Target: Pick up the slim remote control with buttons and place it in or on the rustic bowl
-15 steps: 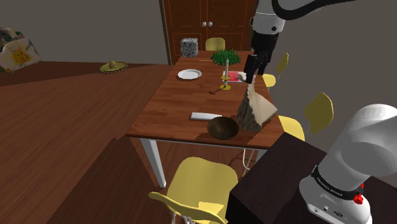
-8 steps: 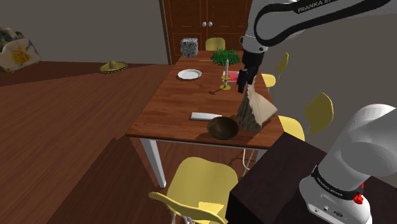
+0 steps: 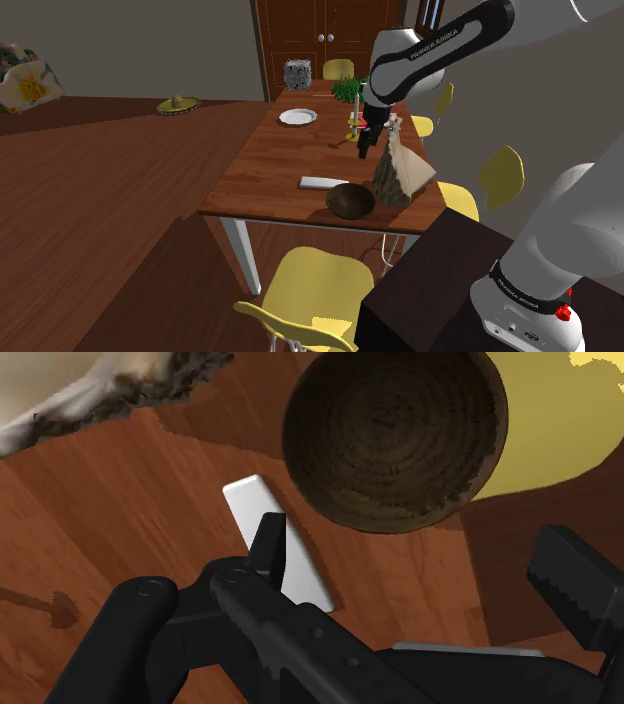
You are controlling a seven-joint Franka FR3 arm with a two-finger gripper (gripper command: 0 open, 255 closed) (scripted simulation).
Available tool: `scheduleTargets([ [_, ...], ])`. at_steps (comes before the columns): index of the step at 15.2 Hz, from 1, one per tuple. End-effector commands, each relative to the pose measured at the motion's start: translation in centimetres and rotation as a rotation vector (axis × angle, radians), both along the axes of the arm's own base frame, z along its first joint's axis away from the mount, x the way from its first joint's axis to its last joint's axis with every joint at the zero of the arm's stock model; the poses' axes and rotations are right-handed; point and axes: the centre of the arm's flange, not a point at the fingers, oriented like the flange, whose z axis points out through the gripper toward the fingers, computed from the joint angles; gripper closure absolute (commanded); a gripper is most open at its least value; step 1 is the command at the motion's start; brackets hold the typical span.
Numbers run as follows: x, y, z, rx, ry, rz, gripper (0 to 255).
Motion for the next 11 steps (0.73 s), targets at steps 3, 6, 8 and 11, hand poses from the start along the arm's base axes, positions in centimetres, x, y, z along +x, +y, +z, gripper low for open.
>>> scheduleTargets([
  [3, 2.9, -1.2, -3.8, 0.005, -0.011, 0.055, 0],
  [6, 5.4, -1.9, -6.8, 0.009, -0.019, 0.095, 0],
  [8, 7.0, -2.3, -8.7, 0.012, -0.024, 0.122, 0],
  [11, 9.6, -2.9, -11.7, 0.016, -0.031, 0.162, 0],
])
